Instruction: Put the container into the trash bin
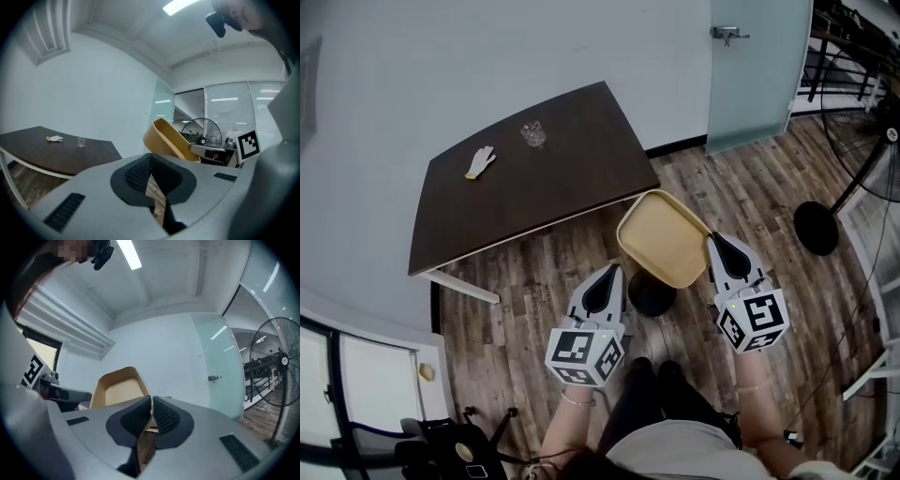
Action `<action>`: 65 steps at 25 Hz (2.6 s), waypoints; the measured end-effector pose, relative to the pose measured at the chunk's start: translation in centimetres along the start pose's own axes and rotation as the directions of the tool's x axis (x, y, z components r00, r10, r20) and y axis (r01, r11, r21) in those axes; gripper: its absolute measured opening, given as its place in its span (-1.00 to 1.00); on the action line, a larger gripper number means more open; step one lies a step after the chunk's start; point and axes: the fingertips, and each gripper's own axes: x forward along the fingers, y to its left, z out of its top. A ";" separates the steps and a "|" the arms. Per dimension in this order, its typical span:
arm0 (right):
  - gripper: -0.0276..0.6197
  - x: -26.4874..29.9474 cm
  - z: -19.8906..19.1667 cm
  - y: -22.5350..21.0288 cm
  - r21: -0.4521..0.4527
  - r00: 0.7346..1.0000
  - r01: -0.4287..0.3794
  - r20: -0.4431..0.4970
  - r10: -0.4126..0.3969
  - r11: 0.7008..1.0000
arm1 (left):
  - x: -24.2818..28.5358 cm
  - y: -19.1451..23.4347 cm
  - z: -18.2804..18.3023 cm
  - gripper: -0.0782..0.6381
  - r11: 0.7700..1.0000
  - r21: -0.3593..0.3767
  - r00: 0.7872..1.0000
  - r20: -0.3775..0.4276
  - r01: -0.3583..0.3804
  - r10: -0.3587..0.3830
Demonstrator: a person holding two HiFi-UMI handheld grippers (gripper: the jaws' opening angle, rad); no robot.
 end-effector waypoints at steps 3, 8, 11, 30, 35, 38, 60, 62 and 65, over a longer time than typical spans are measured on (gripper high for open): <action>-0.84 2.1 -1.7 0.1 -0.012 0.999 0.017 -0.033 -0.017 1.000 | 1.1 2.1 -0.9 -0.73 1.000 -0.001 1.000 -0.016 0.011 -0.011; -0.84 5.5 -4.9 0.1 -0.040 0.996 0.031 -0.083 -0.035 0.999 | 3.3 5.3 -3.1 -0.73 0.999 -0.016 0.999 -0.033 0.029 -0.029; -0.84 7.3 -6.6 -0.2 -0.054 0.994 0.031 -0.107 -0.037 0.998 | 5.0 6.8 -4.6 -0.73 0.999 -0.029 0.998 -0.047 0.038 -0.039; -0.84 14.5 -25.8 -2.7 -0.100 0.962 -0.004 -0.271 -0.023 0.995 | 11.2 14.8 -21.9 -0.73 0.991 -0.124 0.987 -0.148 0.049 -0.068; -0.84 15.9 -31.6 -3.1 -0.118 0.948 -0.032 -0.317 -0.007 0.992 | 12.6 16.6 -27.1 -0.73 0.991 -0.131 0.982 -0.177 0.040 -0.063; -0.84 16.6 -35.4 -3.1 -0.125 0.937 -0.058 -0.349 0.011 0.990 | 13.4 17.6 -30.4 -0.73 0.990 -0.139 0.980 -0.192 0.031 -0.057; -0.83 21.7 -57.3 -2.9 -0.258 0.812 -0.271 -0.579 0.075 0.927 | 19.6 22.8 -45.9 -0.73 0.977 -0.214 0.974 -0.222 -0.010 -0.039; -0.83 21.9 -59.1 -3.0 -0.270 0.789 -0.293 -0.610 0.073 0.917 | 20.1 23.0 -46.3 -0.73 0.975 -0.222 0.974 -0.225 -0.013 -0.038; -0.83 22.1 -61.9 -3.6 -0.292 0.754 -0.323 -0.655 0.058 0.900 | 20.8 23.1 -46.9 -0.73 0.974 -0.228 0.971 -0.233 -0.009 -0.045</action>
